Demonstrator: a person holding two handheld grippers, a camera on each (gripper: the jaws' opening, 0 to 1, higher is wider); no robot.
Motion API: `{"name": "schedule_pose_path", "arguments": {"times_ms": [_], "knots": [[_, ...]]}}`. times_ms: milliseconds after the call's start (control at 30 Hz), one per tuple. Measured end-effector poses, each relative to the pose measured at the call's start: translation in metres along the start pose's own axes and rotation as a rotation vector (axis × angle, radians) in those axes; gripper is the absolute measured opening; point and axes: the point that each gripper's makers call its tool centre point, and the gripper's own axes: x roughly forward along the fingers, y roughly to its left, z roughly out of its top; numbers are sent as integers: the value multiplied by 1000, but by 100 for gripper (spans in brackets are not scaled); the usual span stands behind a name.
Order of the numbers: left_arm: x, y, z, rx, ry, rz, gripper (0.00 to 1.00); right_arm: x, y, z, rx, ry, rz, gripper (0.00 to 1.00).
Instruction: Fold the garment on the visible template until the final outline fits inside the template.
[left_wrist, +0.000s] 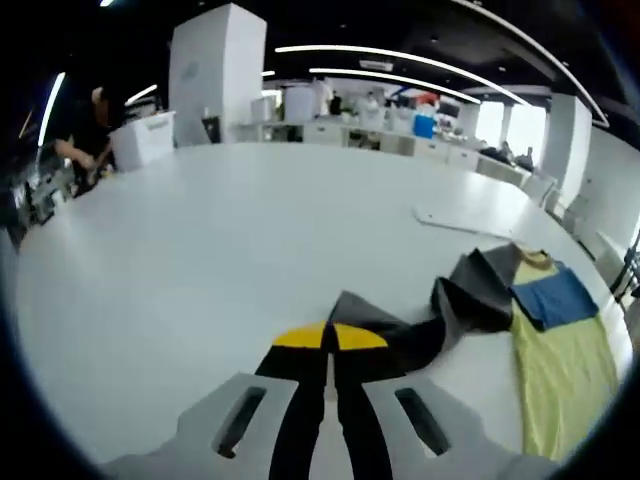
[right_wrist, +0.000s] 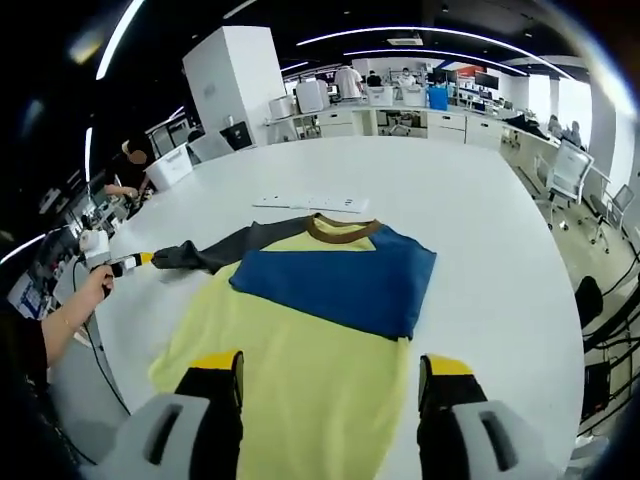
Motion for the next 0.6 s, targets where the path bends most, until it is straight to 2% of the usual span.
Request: {"name": "schedule_pose_path", "arguments": {"times_ms": [100,500,600], "knots": [[1,10,4,-43,-23,12,0,-3,1,1,-7,-3,1,71],[5,47,20,-27,-97,83,0,-22,8,4,-65,-8,7,76],[2,57,23,-67,-125,97,0,-25,9,3,-76,-8,0,76]]}}
